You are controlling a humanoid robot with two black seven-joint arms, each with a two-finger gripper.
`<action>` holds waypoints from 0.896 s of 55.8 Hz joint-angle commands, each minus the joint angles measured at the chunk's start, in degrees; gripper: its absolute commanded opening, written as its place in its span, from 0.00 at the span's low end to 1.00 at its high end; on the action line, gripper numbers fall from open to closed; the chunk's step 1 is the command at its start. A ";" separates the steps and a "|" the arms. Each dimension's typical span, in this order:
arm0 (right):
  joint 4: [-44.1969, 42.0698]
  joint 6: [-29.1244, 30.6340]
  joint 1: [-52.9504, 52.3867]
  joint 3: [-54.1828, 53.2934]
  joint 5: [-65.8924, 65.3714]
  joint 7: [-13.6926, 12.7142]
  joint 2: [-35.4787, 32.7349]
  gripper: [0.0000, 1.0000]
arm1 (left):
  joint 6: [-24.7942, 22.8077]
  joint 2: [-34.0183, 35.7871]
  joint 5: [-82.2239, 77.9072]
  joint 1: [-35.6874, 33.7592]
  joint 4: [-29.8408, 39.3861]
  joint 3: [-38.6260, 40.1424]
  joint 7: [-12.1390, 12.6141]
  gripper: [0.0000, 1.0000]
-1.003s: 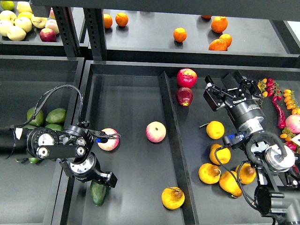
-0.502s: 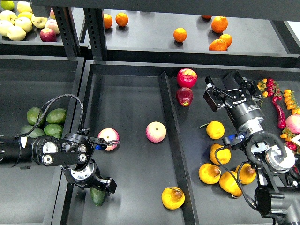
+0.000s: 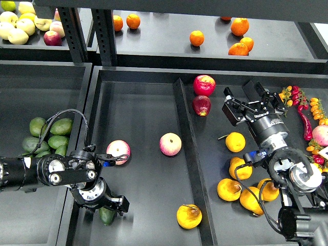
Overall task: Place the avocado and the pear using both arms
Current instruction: 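Close the left gripper around the avocado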
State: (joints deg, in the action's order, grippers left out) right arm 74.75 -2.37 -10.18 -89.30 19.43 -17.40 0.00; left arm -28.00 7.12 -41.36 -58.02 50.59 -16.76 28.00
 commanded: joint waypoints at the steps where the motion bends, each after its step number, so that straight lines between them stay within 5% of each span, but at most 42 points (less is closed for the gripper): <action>1: -0.04 0.00 -0.01 0.00 -0.09 0.00 0.00 0.99 | 0.00 -0.09 0.05 0.28 -0.06 0.68 0.00 0.86; 28: -0.04 0.08 0.08 0.00 -0.09 0.00 0.00 0.99 | 0.00 0.00 0.05 1.07 -1.20 2.61 0.00 0.40; 50: -0.13 0.26 0.08 0.09 -0.09 0.00 0.00 0.99 | 0.00 0.53 3.30 1.42 -3.04 3.75 0.00 0.16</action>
State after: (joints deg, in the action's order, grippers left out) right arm 74.70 -2.14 -10.11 -89.29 19.33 -17.40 0.00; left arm -28.01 7.46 -39.25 -56.77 48.28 -13.82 27.99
